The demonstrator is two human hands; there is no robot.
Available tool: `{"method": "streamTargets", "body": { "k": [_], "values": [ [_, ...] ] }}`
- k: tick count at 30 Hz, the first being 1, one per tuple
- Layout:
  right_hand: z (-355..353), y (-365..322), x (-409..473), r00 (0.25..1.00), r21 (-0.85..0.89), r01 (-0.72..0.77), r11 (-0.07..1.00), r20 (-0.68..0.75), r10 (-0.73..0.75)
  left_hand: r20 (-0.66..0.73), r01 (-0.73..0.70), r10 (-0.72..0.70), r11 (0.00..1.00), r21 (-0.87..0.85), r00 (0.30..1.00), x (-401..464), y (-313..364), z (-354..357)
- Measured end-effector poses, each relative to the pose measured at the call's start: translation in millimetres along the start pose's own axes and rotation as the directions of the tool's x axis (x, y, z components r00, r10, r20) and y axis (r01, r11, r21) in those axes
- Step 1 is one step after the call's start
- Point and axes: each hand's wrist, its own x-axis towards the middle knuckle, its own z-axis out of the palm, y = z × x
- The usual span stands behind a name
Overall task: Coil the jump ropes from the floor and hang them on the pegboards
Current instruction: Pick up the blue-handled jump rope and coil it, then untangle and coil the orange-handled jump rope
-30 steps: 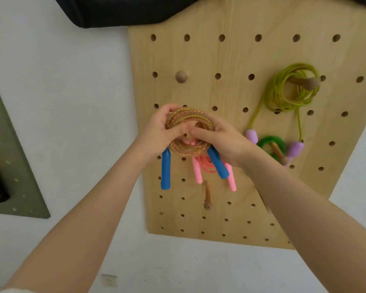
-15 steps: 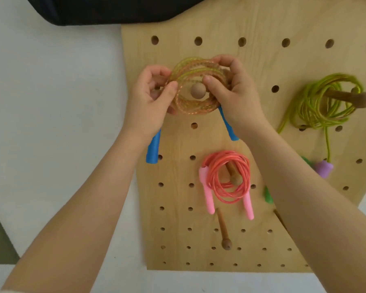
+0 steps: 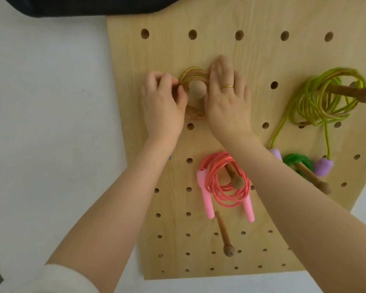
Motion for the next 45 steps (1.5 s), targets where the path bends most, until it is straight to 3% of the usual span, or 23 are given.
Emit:
{"method": "streamTargets", "body": {
  "k": [2, 7, 11, 19, 22, 25, 29, 34, 40, 45],
  "values": [
    [1, -4, 0, 0.989, 0.037, 0.001, 0.999, 0.147, -0.007, 0.015, -0.010, 0.010, 1.000, 0.024, 1.000, 1, 2, 3],
    [-7, -20, -5, 0.953, 0.106, -0.043, 0.993, 0.302, 0.009, 0.088, 0.006, -0.008, 1.000, 0.017, 0.996, -9, 3, -7],
    [-23, -21, -25, 0.917, 0.190, -0.060, 0.980, 0.397, -0.021, 0.257, -0.060, 0.011, 0.981, 0.184, 0.966, -37, 8, -20],
    [-54, 7, -72, 0.963, 0.382, -0.022, 0.924, 0.255, -0.083, 0.296, -0.041, 0.017, 0.996, 0.076, 0.955, -71, 27, -42],
    [-69, 27, -103, 0.948, 0.432, 0.132, 0.892, 0.207, -0.241, 0.260, -0.081, 0.077, 0.997, 0.007, 0.963, -114, 37, -48],
    [-85, 56, -146, 0.856, 0.502, 0.257, 0.826, 0.279, -0.436, 0.342, -0.072, 0.081, 0.997, -0.039, 0.936, -173, 42, -50],
    [-105, 104, -215, 0.699, 0.496, 0.172, 0.851, 0.547, -0.460, 0.613, -0.030, -0.004, 0.999, 0.045, 0.790, -256, 54, -48],
    [-126, 174, -310, 0.429, 0.454, 0.017, 0.891, 0.801, -0.417, 0.815, 0.156, -0.330, 0.944, 0.291, 0.477, -368, 90, -49],
    [-148, 239, -452, 0.103, 0.379, -0.196, 0.904, 0.925, -0.365, 0.794, 0.374, -0.596, 0.769, 0.519, 0.124, -507, 142, -56],
    [-153, 260, -557, -0.165, 0.283, -0.276, 0.918, 0.928, -0.336, 0.687, 0.436, -0.724, 0.601, 0.670, -0.057, -603, 153, -80]
  ]
}}
